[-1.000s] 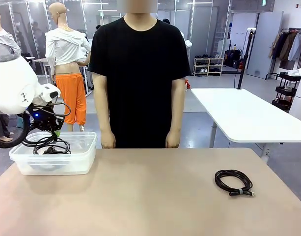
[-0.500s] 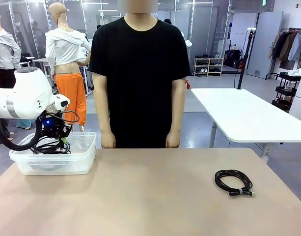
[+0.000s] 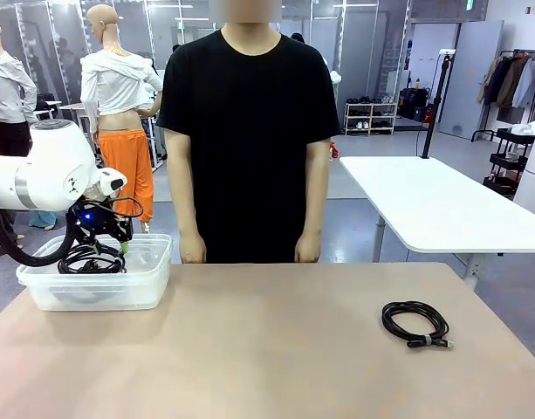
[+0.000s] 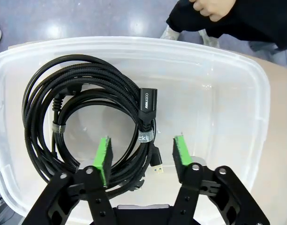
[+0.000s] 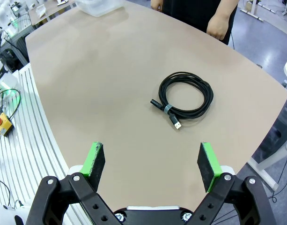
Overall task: Organize and store the cables.
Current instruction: Place the USB Extension Cable into the Organizing box.
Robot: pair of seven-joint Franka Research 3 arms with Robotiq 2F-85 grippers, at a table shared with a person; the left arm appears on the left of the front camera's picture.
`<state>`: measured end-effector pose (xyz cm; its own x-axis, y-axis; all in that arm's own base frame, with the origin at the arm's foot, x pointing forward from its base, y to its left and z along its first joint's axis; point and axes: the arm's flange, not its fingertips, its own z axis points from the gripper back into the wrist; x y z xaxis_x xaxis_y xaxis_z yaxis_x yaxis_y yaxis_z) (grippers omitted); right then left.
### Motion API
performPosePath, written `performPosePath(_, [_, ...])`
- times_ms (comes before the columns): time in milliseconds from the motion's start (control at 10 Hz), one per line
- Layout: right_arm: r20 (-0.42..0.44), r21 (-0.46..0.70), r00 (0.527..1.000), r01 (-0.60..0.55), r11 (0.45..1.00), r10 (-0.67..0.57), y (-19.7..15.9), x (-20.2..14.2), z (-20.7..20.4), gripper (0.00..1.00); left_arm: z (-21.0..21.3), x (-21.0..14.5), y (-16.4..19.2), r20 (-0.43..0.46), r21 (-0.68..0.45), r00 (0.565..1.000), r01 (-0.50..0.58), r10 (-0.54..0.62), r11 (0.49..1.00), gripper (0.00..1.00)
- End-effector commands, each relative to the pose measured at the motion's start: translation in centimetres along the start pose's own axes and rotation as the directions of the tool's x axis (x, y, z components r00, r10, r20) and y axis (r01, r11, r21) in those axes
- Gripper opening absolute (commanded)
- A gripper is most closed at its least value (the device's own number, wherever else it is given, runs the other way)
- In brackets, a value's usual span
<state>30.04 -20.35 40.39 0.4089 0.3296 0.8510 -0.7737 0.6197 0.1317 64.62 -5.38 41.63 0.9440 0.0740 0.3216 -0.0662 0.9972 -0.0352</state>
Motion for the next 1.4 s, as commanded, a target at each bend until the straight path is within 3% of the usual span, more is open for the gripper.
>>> performPosePath(0, [0.016, -0.003, 1.000, -0.021, 1.000, 0.021, -0.3, -0.1, 0.0, 1.00, 1.3, -0.5, -0.2, 0.006, 0.037, 1.000, -0.016, 0.016, 0.999, 1.00])
performPosePath(200, [0.016, -0.003, 1.000, -0.021, 1.000, 0.021, -0.3, -0.1, 0.0, 1.00, 2.0, -1.2, -0.2, 0.009, 0.046, 1.000, -0.020, 0.020, 0.999, 1.00])
performPosePath(400, [0.016, -0.003, 1.000, -0.021, 1.000, 0.021, -0.3, -0.1, 0.0, 1.00, 3.0, -2.3, 0.1, 0.026, 0.049, 0.999, 0.044, -0.045, 0.998, 1.00])
performPosePath(500, [0.016, -0.003, 1.000, -0.021, 1.000, 0.021, -0.3, -0.1, 0.0, 1.00, 1.9, -0.4, 0.0, 0.021, 0.025, 1.000, 0.000, -0.001, 1.000, 1.00])
performPosePath(1300, [0.016, -0.003, 1.000, -0.021, 1.000, 0.021, -0.3, -0.1, 0.0, 1.00, 1.9, -0.4, 0.0, 0.021, 0.025, 1.000, 0.000, -0.001, 1.000, 1.00])
